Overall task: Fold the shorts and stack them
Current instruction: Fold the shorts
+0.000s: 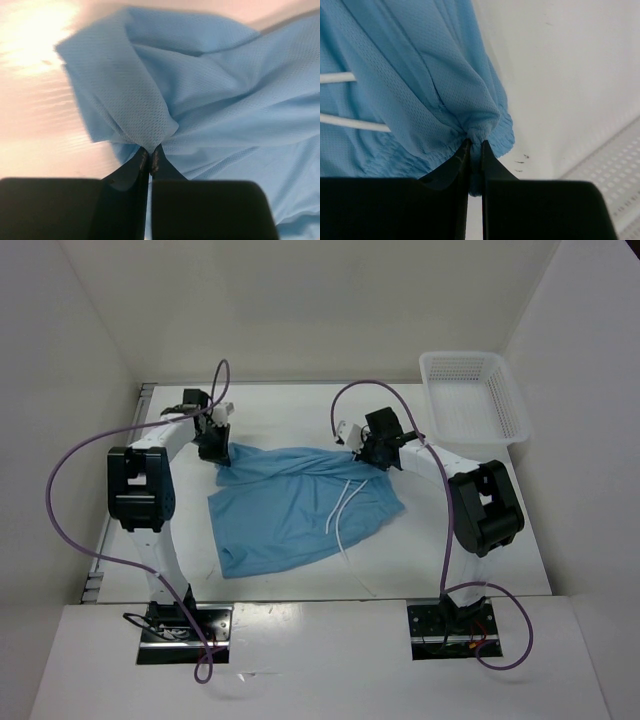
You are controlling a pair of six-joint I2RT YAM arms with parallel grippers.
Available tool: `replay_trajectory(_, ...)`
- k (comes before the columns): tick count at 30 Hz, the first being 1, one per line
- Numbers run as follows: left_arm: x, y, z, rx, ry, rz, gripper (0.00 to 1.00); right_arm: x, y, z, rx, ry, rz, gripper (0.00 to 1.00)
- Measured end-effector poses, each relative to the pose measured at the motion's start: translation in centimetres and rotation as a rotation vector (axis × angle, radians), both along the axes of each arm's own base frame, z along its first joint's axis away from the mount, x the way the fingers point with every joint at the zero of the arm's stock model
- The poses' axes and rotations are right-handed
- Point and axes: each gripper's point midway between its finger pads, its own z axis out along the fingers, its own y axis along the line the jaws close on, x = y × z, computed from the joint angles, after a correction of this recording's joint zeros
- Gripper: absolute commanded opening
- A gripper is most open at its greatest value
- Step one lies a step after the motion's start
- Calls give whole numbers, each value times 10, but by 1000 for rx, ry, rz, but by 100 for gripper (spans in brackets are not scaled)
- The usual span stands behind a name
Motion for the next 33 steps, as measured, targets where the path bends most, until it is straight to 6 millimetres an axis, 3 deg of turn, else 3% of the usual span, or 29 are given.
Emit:
replay_trajectory(3,19,15,26,19,-49,33,0,11,-5,9,-23,-54,-34,0)
replay_trajectory(6,51,45,72,33,-172,93,0,27,-7,26,-27,-126,-64,0)
replay_trajectory(8,62,62,101,39,-251,127,1,37,-5,38,-15,-170,-75,0)
replay_trajectory(11,47,69,126,33,-285,144,1,44,-1,52,11,-214,-73,0)
replay_trajectory(14,23,59,133,27,-276,130,4,41,-2,66,24,-233,-76,0)
replay_trajectory(17,-14,45,123,15,-218,109,12,30,-3,81,49,-242,-63,0)
replay_trajectory(20,-55,39,98,4,-119,105,18,12,-2,88,81,-228,-34,0)
replay_trajectory(22,-83,34,73,-12,-26,103,22,-1,-2,80,91,-199,-14,0)
replay_trajectory(26,-136,24,25,-47,188,102,29,-31,-2,43,59,-78,31,0)
replay_trajectory(29,-155,19,15,-70,259,99,35,-47,4,31,44,-22,74,0)
replay_trajectory(33,-156,17,13,-78,260,96,41,-53,18,30,55,-15,118,0)
